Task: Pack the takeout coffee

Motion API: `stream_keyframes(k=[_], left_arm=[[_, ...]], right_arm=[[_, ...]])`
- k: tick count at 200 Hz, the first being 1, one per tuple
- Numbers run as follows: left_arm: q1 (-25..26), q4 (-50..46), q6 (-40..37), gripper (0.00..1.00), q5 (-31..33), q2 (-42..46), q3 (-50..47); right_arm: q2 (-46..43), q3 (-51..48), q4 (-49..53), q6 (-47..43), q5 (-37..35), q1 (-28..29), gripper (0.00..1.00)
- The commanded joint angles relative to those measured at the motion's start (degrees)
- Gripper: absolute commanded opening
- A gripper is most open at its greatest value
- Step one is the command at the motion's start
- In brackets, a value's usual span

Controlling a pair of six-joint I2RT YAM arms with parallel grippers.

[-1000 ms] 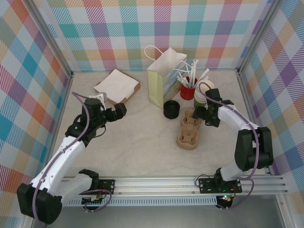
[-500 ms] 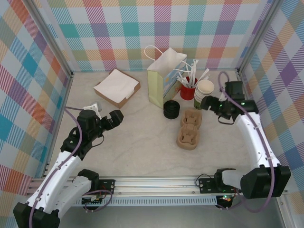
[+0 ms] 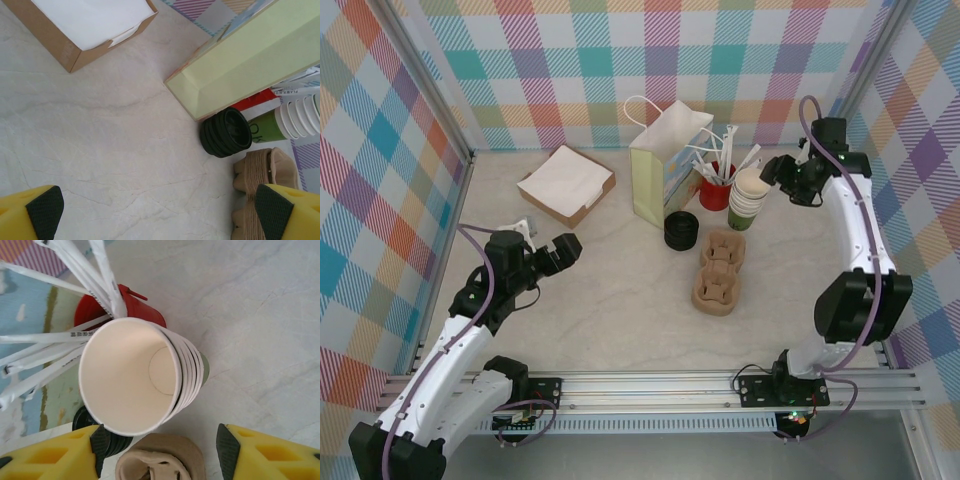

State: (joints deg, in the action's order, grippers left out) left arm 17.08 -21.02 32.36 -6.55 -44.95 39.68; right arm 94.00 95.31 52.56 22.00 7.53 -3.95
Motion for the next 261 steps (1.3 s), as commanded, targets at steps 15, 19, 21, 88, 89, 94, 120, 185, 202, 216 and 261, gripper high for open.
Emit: stream_keyframes(k=[15,19,21,88,89,94,120,185,202,216,261], left_arm=[[-0.7,-1.3,-0.8,1.0,-0.4,-0.8,2.0],[-0.7,-1.2,-0.9,1.0,-0.4,-1.0,2.0],[-0.7,-1.2,-0.9,1.0,-0.4,-1.0,2.0],[-0.7,-1.3,-1.4,1.0,0.2,-2.3,2.4],[-0.7,-1.4,-1.4,1.0,0.2,-2.3,2.4],[-0.7,-1.5,-1.5,1.0,0.3,-2.2,2.4],[-0.7,-1.8,-1.5,1.0,0.4,-2.1,2.4],[-0.7,-2.6,-1.7,1.0,0.7,-1.8,3.0],[-0.7,-3.0,-1.8,1.0,0.8,-1.7,3.2],[-0.7,-3.1,-1.8,1.0,0.8,-1.6,3.3],[-0.7,-3.3,-1.8,1.0,0.8,-1.4,3.7]], right_arm=[[3.5,4.0,3.0,-1.7,-0.7,-0.1,0.58],[4.0,4.2,3.1,-1.8,-0.6,-0.1,0.57],[4.1,4.3,3.1,-2.0,-0.6,-0.1,0.57],[9.7,8.8,5.2,-4.2,0.1,0.0,0.45],[9.8,8.9,5.2,-4.3,0.1,0.0,0.45],[10.3,9.4,5.7,-4.5,-0.1,-0.1,0.44],[11.7,10.3,6.2,-5.0,-0.4,-0.1,0.41],[13.7,12.1,7.2,-5.5,0.1,0.2,0.27],[13.8,12.5,7.6,-5.6,0.3,0.3,0.22],[13.8,12.8,7.9,-5.9,0.1,0.5,0.19],[13.0,13.4,9.3,-7.0,-0.5,0.6,0.07]])
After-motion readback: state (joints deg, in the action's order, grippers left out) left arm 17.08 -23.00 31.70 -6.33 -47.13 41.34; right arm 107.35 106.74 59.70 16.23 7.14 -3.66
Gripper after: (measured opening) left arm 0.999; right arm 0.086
